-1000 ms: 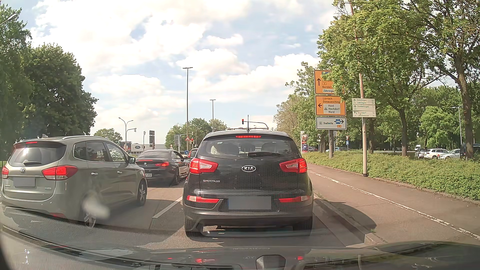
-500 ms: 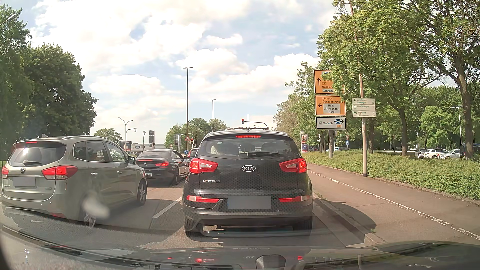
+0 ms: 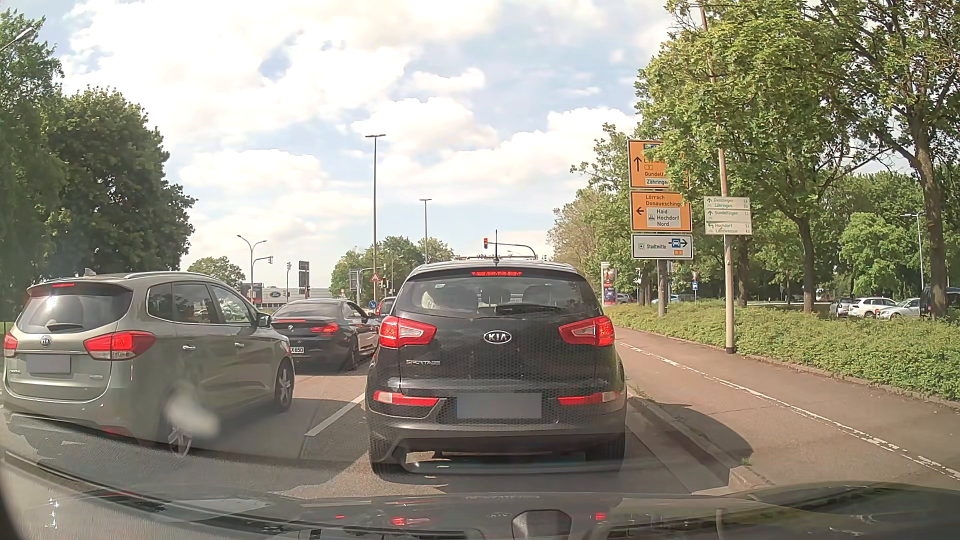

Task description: Follow the waypoints while adhering to traffic rules and regulations

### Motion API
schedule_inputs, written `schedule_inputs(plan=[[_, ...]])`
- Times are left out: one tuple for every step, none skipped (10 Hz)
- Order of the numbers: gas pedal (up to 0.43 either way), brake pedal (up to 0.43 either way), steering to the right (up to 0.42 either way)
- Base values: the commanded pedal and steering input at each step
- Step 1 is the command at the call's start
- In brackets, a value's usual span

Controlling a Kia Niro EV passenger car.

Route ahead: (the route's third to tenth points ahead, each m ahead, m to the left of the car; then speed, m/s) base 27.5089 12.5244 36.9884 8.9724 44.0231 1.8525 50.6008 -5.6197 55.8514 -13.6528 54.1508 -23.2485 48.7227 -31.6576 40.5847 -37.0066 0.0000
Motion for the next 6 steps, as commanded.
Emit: schedule_inputs(plan=[[0.000, 0.226, -0.006], [0.000, 0.226, -0.006], [0.000, 0.226, -0.007], [0.000, 0.226, -0.006], [0.000, 0.226, -0.007], [0.000, 0.226, -0.007]])
